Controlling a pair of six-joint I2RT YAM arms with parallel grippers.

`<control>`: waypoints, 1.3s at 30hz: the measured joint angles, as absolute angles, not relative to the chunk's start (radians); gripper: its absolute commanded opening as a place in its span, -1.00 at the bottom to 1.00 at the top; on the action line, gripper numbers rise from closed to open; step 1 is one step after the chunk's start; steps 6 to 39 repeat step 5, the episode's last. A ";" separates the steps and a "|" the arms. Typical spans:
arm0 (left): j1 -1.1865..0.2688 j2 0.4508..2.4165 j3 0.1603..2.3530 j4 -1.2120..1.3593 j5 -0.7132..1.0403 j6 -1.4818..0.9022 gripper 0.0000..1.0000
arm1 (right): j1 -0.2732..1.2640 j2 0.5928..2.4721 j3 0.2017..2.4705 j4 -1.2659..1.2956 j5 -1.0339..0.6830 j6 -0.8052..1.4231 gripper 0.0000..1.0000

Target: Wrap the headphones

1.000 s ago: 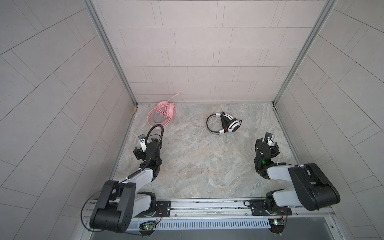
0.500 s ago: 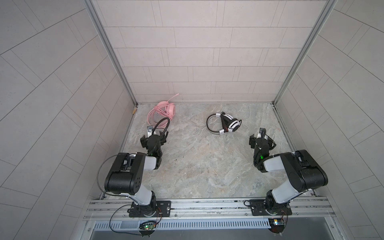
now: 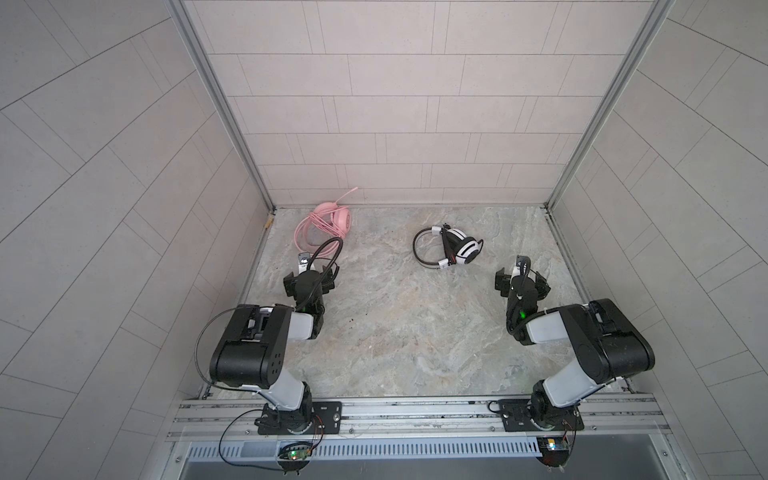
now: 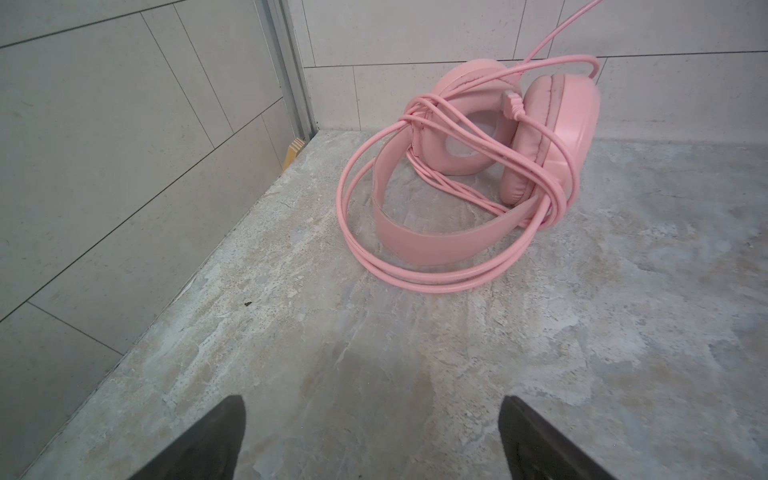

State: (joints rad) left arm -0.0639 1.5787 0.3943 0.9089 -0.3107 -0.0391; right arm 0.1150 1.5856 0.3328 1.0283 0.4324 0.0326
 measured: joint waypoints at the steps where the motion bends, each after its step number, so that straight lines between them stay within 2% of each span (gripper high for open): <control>1: -0.064 1.579 0.394 0.908 -0.310 -0.039 1.00 | 0.116 1.586 0.333 1.028 0.432 0.033 0.99; 39: -0.064 1.579 0.394 0.908 -0.310 -0.035 1.00 | 0.117 1.588 0.333 1.028 0.432 0.033 0.99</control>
